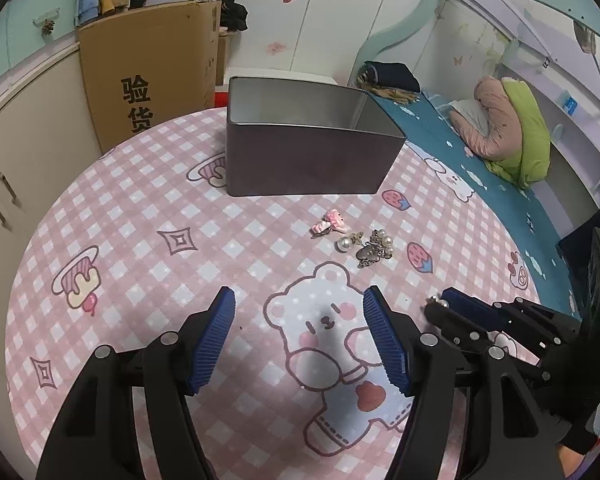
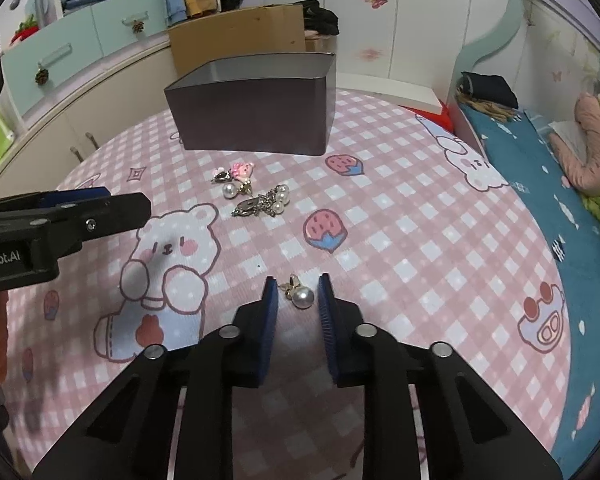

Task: Organize jewelry
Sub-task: 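Move the right gripper to a pearl earring and close on it, then hold the pearl earring in the right gripper while the left gripper grasps a pink charm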

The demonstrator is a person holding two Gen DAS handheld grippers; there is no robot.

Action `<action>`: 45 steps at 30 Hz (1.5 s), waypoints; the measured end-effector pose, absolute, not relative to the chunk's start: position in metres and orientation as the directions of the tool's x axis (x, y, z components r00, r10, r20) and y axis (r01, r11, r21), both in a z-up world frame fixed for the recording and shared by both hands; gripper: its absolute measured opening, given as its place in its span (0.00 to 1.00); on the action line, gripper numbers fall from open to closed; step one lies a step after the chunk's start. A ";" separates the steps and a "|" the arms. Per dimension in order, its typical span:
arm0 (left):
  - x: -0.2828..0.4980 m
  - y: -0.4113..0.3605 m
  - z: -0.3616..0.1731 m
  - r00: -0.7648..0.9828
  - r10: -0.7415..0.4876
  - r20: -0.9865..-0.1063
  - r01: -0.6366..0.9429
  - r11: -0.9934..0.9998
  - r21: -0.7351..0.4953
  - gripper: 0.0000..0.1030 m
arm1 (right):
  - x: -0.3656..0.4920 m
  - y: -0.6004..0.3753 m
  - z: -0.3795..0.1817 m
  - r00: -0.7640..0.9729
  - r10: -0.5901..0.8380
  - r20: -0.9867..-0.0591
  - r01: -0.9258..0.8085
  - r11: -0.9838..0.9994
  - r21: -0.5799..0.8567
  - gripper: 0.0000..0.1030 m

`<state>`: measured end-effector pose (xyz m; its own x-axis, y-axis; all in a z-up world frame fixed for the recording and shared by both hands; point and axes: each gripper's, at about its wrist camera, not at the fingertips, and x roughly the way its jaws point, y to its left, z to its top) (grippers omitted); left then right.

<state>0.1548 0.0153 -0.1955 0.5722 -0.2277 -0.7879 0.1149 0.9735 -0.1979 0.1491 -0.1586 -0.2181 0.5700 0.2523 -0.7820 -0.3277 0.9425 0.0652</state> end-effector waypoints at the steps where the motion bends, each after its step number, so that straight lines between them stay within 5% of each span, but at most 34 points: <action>1: 0.156 0.014 -0.196 0.570 -0.228 -0.790 0.116 0.973 -0.197 0.62 | 0.150 -0.159 -0.218 0.568 0.257 -0.782 -0.334 0.940 0.067 0.14; 29: 0.232 -0.020 -0.211 0.550 -0.158 -0.820 0.121 0.987 -0.109 0.62 | 0.202 -0.200 -0.210 0.591 0.336 -0.733 -0.296 0.936 0.190 0.13; 36: 0.233 -0.026 -0.221 0.550 -0.115 -0.827 0.146 0.988 -0.040 0.42 | 0.208 -0.198 -0.208 0.589 0.354 -0.727 -0.302 0.930 0.208 0.13; 38: 0.231 -0.027 -0.220 0.551 -0.131 -0.824 0.166 0.985 -0.045 0.21 | 0.209 -0.197 -0.207 0.589 0.358 -0.725 -0.304 0.929 0.212 0.13; 45: 0.225 -0.026 -0.216 0.561 -0.162 -0.812 0.193 0.979 -0.062 0.13 | 0.208 -0.193 -0.201 0.594 0.365 -0.717 -0.308 0.927 0.216 0.13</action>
<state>0.2245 -0.0258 -0.2158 0.5609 -0.1621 -0.8119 0.1931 0.9792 -0.0621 0.2082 -0.1929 -0.2009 0.5941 0.3647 -0.7170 -0.3079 0.9265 0.2162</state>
